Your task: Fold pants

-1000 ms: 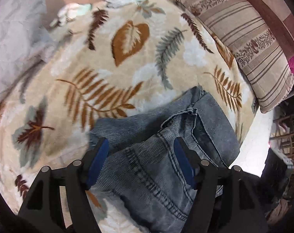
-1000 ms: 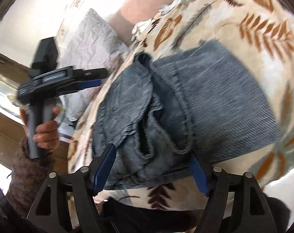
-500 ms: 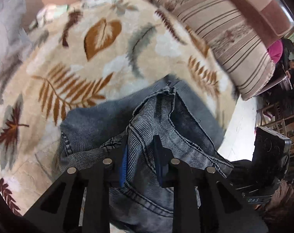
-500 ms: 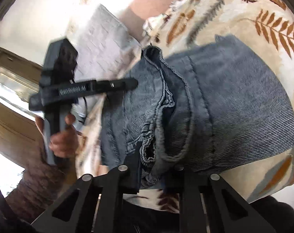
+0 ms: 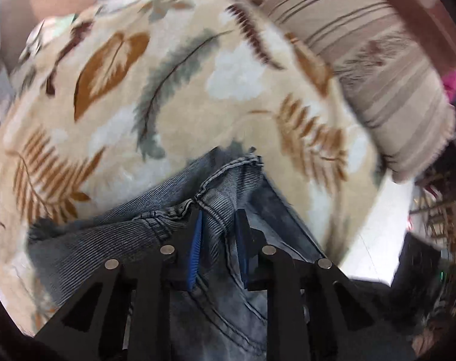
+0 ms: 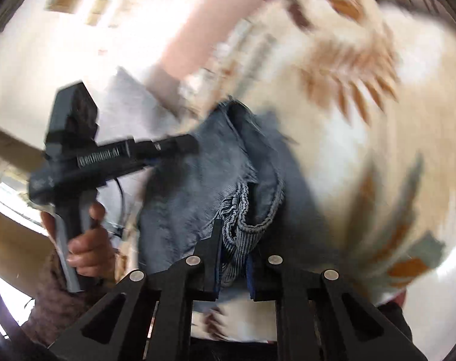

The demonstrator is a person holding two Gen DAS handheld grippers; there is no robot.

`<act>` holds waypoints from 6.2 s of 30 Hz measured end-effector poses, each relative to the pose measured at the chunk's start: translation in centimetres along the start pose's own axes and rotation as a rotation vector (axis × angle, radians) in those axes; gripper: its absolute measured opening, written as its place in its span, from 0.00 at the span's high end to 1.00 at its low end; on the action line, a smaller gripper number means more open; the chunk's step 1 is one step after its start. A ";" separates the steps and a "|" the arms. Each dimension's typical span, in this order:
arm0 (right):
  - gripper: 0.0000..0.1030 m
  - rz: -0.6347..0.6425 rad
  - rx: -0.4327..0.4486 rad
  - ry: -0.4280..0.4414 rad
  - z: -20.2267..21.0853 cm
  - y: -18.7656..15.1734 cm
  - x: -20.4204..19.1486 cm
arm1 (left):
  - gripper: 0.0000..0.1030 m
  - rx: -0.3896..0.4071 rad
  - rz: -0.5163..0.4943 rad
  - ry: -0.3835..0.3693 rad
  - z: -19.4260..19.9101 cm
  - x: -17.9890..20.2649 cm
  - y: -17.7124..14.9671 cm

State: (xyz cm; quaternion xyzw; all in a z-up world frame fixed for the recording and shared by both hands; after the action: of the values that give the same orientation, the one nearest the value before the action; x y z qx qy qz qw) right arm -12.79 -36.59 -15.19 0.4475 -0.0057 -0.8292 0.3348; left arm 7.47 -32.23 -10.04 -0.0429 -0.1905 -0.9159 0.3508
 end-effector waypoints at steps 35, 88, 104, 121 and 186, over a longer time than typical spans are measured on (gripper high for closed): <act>0.85 0.319 0.023 0.048 -4.2 11.1 -8.0 | 0.43 0.144 0.584 -0.071 3.8 -12.1 -6.8; 0.91 0.313 -0.101 -0.125 -4.8 9.1 -5.9 | 0.37 0.103 0.577 -0.044 5.0 -9.2 -12.0; 0.40 0.176 -0.159 -0.061 -4.1 10.5 -2.1 | 0.35 0.085 0.664 -0.184 4.3 -12.8 -12.9; 0.76 0.557 -0.199 -0.240 -6.4 5.1 -6.2 | 0.66 0.118 0.590 -0.169 3.8 -9.3 -12.2; 0.08 0.971 0.150 -0.571 -1.5 -1.5 -18.7 | 0.28 0.385 0.589 0.589 14.8 -16.5 -23.3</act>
State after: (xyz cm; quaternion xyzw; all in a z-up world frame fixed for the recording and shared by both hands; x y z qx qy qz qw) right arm -5.46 -24.52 -2.75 0.1739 -0.3603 -0.6655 0.6302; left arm 3.73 -0.40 -7.27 0.2331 -0.2291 -0.6981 0.6370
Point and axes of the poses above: each gripper's, at about its wrist camera, not at the fingertips, and z roughly against the way its jaws point, x to its right, y to its top, the point moved 4 cm from there along -z, roughly the way its jaws point, and after that the axes turned 3 degrees about x, right-handed, at the moved point
